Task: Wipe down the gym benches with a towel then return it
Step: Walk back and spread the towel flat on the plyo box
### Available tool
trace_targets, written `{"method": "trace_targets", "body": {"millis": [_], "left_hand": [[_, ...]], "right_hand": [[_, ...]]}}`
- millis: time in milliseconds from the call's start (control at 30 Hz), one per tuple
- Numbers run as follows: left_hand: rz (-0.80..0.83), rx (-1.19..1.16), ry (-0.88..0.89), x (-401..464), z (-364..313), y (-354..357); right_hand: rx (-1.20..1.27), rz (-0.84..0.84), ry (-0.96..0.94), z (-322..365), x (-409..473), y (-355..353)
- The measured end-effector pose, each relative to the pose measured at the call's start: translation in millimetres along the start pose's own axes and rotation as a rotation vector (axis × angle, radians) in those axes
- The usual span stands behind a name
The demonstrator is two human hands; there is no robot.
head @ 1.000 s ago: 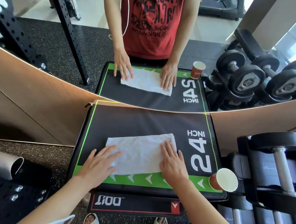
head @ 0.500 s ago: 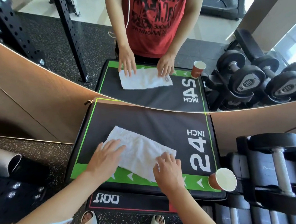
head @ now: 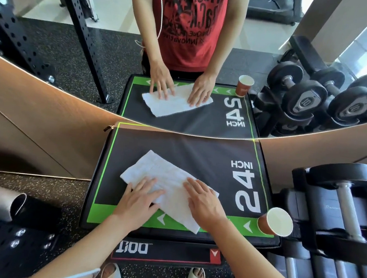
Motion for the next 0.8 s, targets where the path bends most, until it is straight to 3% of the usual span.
{"method": "trace_targets", "body": {"millis": [200,333,467,633,800], "left_hand": [[-0.006,-0.103,-0.105,13.1,-24.1,-8.2],[0.008,-0.075,-0.002,22.5,-41.3,-0.3],[0.05,-0.053,0.136,31.1,-49.5,8.5],[0.075,-0.027,0.207,34.0,-41.5,5.8],[-0.074,0.017,0.09,21.6,-36.3,2.9]], "right_hand": [[0.038,-0.095,0.158,8.0,-39.0,7.7],[0.021,-0.182,0.174,15.9,-69.9,10.8],[0.091,-0.154,0.224,11.5,-86.7,6.6],[0.2,-0.196,0.162,0.0,-61.4,-21.8],[0.147,-0.091,0.099,-4.6,-24.8,-32.4]]}}
Point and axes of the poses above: each hand's wrist, its own x-axis towards the middle knuckle, its own y-axis out of the palm, z = x × y, the point moved 1 cm from there along x, towards the middle knuckle, and after that the axes turned 12 degrees about x, right-handed, at the moved point
